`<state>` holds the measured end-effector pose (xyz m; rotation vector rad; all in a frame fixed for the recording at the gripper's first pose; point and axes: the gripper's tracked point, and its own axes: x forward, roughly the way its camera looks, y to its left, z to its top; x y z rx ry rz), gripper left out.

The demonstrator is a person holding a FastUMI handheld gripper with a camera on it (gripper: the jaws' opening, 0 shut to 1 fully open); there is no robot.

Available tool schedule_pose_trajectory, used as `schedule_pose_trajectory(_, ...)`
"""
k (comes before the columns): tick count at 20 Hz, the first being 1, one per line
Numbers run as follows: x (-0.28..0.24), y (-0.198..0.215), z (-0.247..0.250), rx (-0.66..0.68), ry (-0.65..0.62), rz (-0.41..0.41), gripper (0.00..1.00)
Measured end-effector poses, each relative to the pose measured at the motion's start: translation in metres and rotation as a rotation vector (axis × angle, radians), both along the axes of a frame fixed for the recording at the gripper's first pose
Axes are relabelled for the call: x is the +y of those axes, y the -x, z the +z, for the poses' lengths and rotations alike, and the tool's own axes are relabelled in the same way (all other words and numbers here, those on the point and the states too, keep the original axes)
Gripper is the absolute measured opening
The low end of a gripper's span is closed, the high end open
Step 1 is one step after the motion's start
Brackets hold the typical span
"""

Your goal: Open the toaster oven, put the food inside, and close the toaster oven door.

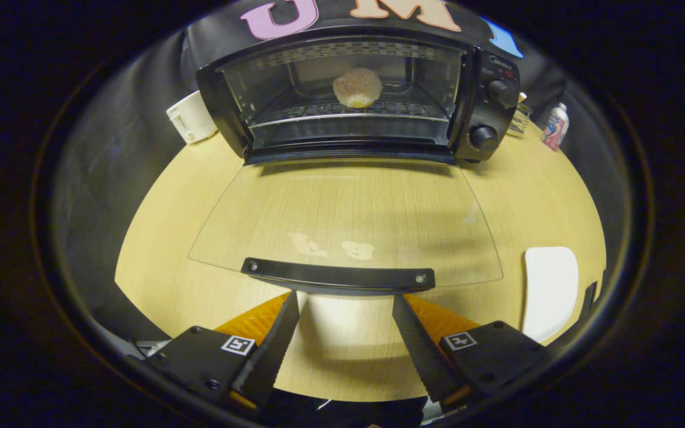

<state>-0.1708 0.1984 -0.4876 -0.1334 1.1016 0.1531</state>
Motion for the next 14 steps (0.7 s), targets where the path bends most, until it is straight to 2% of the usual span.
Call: schedule_pose_trajectory(14, 0.007, -0.016, 0.054, -0.062, -0.037, 0.057, 1.0)
